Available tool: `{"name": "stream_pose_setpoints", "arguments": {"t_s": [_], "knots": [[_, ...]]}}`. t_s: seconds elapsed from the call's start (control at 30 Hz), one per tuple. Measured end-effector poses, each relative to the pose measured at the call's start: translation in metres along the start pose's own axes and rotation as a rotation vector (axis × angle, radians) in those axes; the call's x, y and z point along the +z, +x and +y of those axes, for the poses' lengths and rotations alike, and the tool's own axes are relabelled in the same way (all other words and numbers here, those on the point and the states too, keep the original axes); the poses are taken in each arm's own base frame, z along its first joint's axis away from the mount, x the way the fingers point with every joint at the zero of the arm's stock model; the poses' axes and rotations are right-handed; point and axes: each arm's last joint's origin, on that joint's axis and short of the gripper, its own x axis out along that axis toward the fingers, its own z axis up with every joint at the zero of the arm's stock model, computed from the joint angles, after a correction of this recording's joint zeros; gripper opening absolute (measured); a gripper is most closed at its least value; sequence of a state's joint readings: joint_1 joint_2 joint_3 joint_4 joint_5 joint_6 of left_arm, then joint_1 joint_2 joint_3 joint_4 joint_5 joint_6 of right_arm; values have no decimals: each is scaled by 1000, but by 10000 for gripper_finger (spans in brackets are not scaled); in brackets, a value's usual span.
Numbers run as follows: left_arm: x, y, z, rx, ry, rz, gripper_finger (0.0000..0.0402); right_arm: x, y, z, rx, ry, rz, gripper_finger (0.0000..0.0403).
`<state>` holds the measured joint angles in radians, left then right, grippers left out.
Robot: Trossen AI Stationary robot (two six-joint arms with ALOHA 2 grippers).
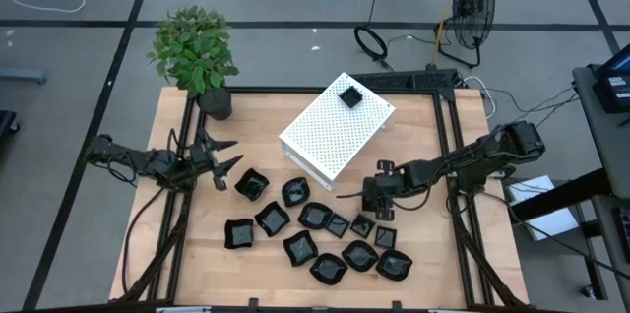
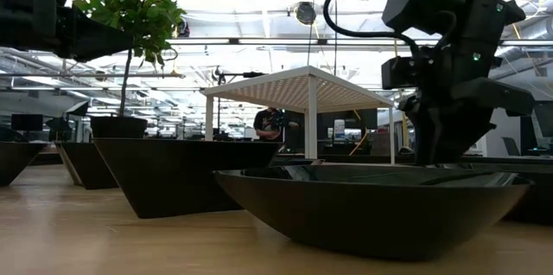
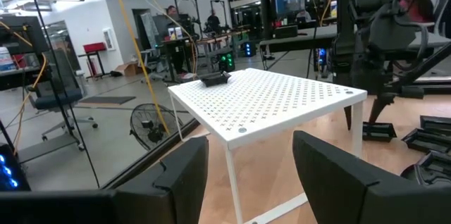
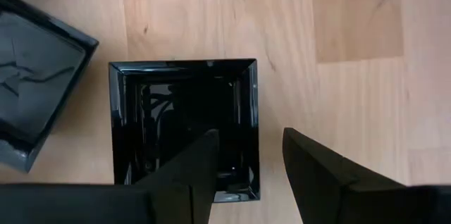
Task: Pick & Place Mini shaped plates
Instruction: Stack the black square plate on top of the black square plate on the shelf
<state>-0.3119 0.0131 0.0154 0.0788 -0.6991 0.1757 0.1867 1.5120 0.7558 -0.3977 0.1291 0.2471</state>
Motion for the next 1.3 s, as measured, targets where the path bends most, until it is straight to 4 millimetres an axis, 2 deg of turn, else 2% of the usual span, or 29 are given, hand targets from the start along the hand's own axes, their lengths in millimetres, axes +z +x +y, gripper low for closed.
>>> {"name": "stream_pose_setpoints", "arguments": {"t_s": [0.23, 0.63, 0.77, 1.0, 1.3], "knots": [[0, 0, 0, 0, 0, 0, 212, -1, 0, 0, 2, -10, 3, 130], [0, 0, 0, 0, 0, 0, 212, -1, 0, 0, 25, -32, 8, 26], [0, 0, 0, 0, 0, 0, 212, -1, -4, 0, 33, -31, -6, 5], [0, 0, 0, 0, 0, 0, 212, 1, -22, -2, 48, -22, -76, 1], [0, 0, 0, 0, 0, 0, 212, 0, -64, -8, 83, 9, -231, 0]]}}
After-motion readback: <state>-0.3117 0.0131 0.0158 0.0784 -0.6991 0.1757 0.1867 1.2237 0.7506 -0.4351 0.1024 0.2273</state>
